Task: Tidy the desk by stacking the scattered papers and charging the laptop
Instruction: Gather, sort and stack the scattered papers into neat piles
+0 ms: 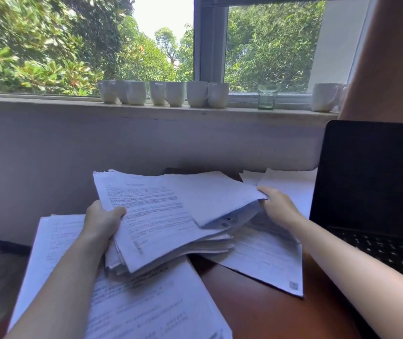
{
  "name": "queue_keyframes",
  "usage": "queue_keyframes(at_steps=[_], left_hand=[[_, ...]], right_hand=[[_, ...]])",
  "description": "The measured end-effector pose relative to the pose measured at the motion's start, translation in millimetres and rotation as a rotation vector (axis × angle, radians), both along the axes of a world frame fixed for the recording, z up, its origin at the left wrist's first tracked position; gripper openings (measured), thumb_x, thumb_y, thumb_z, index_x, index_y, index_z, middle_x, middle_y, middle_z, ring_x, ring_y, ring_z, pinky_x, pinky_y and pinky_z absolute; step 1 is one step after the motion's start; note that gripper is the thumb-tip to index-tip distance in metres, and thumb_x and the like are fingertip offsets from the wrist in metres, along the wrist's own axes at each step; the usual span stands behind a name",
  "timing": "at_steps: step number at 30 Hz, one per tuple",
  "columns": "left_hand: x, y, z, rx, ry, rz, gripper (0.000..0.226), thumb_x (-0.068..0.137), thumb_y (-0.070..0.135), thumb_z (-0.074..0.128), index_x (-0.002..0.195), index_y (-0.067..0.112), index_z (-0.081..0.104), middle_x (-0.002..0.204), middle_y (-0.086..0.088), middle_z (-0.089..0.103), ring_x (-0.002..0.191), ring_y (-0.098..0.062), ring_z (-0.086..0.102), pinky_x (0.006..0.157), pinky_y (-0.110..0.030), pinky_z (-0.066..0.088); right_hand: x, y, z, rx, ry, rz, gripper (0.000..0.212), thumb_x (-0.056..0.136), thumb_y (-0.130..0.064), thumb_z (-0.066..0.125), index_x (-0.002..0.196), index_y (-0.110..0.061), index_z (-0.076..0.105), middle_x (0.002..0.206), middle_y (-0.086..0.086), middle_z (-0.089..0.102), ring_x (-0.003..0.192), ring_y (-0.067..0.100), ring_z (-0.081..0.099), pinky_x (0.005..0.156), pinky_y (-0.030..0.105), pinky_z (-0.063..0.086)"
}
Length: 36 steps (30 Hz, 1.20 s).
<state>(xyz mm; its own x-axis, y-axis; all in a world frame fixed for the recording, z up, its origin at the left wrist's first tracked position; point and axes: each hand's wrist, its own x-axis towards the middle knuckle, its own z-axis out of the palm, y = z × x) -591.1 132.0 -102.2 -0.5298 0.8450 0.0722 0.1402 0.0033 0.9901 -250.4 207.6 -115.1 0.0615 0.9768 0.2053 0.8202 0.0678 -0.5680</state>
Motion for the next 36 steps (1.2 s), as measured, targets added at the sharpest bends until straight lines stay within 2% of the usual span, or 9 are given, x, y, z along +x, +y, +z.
queue_keyframes(at_steps=[5,7,10,13,17,20,25,30,36], left_hand=[[-7.1,2.9,-3.5,0.038,-0.163,0.075,0.017,0.090,-0.002,0.056,0.106,0.000,0.060,0.104,-0.013,0.061,0.089,-0.028,0.057,0.079,-0.035,0.045],[-11.0,4.8,-4.2,0.037,-0.233,0.119,0.021,0.089,0.000,0.057,0.110,-0.002,0.060,0.109,-0.018,0.063,0.090,-0.030,0.058,0.083,-0.040,0.049],[-12.6,6.2,-2.9,0.047,-0.309,0.161,0.028,0.089,-0.001,0.058,0.116,-0.006,0.058,0.108,-0.018,0.062,0.091,-0.029,0.058,0.087,-0.043,0.049],[-11.6,7.9,-2.8,0.057,-0.337,0.159,0.028,0.090,-0.002,0.056,0.117,-0.007,0.058,0.103,-0.015,0.059,0.091,-0.029,0.057,0.085,-0.040,0.048],[-10.8,8.4,-3.6,0.055,-0.336,0.163,0.026,0.090,-0.001,0.056,0.116,-0.005,0.058,0.104,-0.015,0.060,0.090,-0.029,0.057,0.086,-0.041,0.049],[-10.9,8.0,-2.5,0.057,-0.350,0.174,0.026,0.090,-0.001,0.056,0.116,-0.004,0.059,0.104,-0.015,0.060,0.091,-0.030,0.058,0.088,-0.043,0.050],[-12.6,7.1,-1.7,0.062,-0.401,0.187,0.029,0.090,0.000,0.058,0.118,-0.004,0.058,0.105,-0.016,0.060,0.092,-0.031,0.059,0.087,-0.043,0.050],[-12.7,6.2,-1.9,0.063,-0.401,0.179,0.030,0.090,0.001,0.058,0.119,-0.004,0.057,0.107,-0.017,0.061,0.093,-0.032,0.059,0.088,-0.043,0.050],[-10.3,3.1,-0.9,0.069,-0.346,0.139,0.028,0.090,-0.001,0.057,0.118,-0.005,0.058,0.106,-0.017,0.060,0.093,-0.031,0.058,0.084,-0.041,0.049]], right_hand=[[-8.3,-10.1,-2.5,0.098,-0.083,0.185,0.054,0.088,0.004,0.041,0.138,-0.015,0.048,0.144,0.002,0.045,0.132,0.021,0.041,0.105,0.024,0.030],[-12.1,-15.0,-1.6,0.043,-0.062,0.261,0.054,0.085,0.002,0.043,0.136,-0.013,0.050,0.130,0.000,0.054,0.116,0.016,0.051,0.092,0.019,0.036],[-24.0,-25.7,12.1,-0.131,0.385,0.333,0.036,0.074,-0.018,0.050,0.105,-0.011,0.066,0.086,-0.003,0.063,0.074,0.010,0.058,0.065,0.022,0.048],[-28.6,-19.5,22.3,-0.225,0.791,0.173,0.014,0.085,-0.027,0.053,0.087,-0.016,0.062,0.078,0.002,0.062,0.067,0.014,0.057,0.060,0.025,0.044],[-24.2,-9.3,15.5,-0.188,0.661,-0.032,0.017,0.090,-0.008,0.056,0.102,0.004,0.059,0.090,0.015,0.054,0.069,0.022,0.048,0.059,0.028,0.036],[-21.4,-4.0,9.7,-0.211,0.649,-0.112,0.035,0.084,0.005,0.060,0.115,0.019,0.053,0.102,0.021,0.061,0.088,0.029,0.058,0.079,0.034,0.045],[-16.6,0.8,13.0,-0.220,0.527,-0.163,0.004,0.078,0.006,0.062,0.077,0.002,0.061,0.081,0.013,0.052,0.072,0.021,0.046,0.062,0.025,0.037],[-17.4,-10.4,15.3,-0.293,0.401,-0.075,0.008,0.087,-0.003,0.048,0.082,-0.007,0.052,0.066,0.009,0.055,0.051,0.019,0.050,0.039,0.016,0.043],[-2.6,3.9,16.9,0.243,0.458,-0.244,0.016,0.083,-0.005,0.045,0.079,0.004,0.057,0.070,0.014,0.058,0.064,0.027,0.056,0.059,0.035,0.048]])
